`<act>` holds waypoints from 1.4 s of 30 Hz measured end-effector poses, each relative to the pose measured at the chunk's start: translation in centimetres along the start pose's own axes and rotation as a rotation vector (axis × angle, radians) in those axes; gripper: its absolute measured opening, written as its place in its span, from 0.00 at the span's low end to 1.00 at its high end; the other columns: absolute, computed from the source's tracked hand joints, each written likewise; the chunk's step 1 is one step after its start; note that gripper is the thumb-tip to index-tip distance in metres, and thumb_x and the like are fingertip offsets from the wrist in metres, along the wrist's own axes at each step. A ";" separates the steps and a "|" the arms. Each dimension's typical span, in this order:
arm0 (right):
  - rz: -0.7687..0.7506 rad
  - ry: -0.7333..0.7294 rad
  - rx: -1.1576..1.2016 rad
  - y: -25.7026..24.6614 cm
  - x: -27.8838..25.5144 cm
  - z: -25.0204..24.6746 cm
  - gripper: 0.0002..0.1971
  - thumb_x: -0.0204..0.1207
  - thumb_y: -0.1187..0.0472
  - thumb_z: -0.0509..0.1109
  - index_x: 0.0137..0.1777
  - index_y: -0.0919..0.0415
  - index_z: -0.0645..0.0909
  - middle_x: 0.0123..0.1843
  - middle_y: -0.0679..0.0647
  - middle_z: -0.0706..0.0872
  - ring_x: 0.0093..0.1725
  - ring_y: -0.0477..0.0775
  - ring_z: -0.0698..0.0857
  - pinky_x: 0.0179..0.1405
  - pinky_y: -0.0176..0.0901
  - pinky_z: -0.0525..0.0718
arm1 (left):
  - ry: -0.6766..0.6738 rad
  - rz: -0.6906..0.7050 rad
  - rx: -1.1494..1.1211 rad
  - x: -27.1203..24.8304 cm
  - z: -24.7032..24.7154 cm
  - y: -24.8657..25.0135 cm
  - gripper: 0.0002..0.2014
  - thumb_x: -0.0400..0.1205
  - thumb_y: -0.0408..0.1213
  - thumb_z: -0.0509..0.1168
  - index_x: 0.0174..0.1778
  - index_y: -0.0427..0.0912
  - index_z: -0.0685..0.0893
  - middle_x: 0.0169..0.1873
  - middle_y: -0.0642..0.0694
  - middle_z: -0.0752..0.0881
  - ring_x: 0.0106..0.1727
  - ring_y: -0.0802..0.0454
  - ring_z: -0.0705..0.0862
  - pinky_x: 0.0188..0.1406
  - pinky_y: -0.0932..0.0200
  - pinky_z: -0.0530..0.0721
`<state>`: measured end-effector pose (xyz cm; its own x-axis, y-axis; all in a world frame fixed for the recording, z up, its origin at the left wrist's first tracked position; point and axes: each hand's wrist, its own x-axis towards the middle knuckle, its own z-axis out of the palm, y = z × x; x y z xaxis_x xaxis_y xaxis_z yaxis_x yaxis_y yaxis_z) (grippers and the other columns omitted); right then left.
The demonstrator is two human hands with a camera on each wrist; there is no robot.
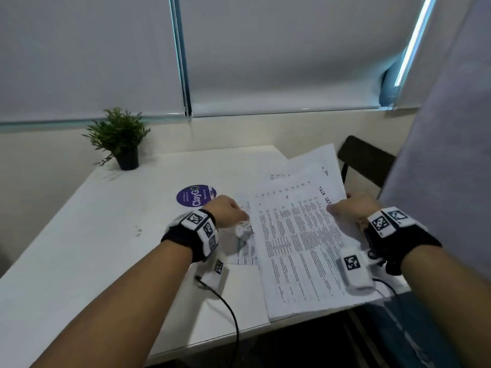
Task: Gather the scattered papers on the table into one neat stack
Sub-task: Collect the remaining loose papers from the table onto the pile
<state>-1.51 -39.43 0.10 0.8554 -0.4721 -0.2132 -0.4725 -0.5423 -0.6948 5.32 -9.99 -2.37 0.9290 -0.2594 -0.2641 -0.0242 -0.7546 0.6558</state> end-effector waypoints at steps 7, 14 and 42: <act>0.063 -0.136 -0.513 2.8 0.1 0.9 0.27 0.70 0.33 0.79 0.41 0.60 0.80 0.45 0.54 0.86 0.43 0.54 0.83 0.38 0.41 0.79 | 0.056 -0.082 0.353 4.3 3.0 0.5 0.44 0.84 0.67 0.57 0.88 0.37 0.61 0.82 0.34 0.74 0.78 0.34 0.77 0.73 0.44 0.77; -0.097 -0.182 -0.526 -0.9 0.3 4.7 0.38 0.62 0.36 0.83 0.66 0.60 0.83 0.54 0.54 0.89 0.54 0.58 0.89 0.45 0.44 0.85 | -0.024 -0.084 0.359 6.0 3.7 2.4 0.44 0.83 0.61 0.63 0.88 0.37 0.58 0.81 0.34 0.74 0.75 0.34 0.79 0.59 0.48 0.78; -0.096 -0.193 -0.308 0.1 4.0 3.5 0.46 0.68 0.41 0.84 0.84 0.51 0.70 0.82 0.52 0.76 0.70 0.58 0.81 0.68 0.53 0.84 | -0.021 -0.056 0.369 7.8 3.8 2.7 0.51 0.62 0.66 0.74 0.77 0.46 0.67 0.73 0.36 0.78 0.63 0.34 0.84 0.56 0.44 0.85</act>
<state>2.67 -38.95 -3.20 0.9094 -0.2854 -0.3027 -0.4047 -0.7753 -0.4849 11.07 -16.34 -5.34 0.9250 -0.2208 -0.3093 -0.1086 -0.9335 0.3416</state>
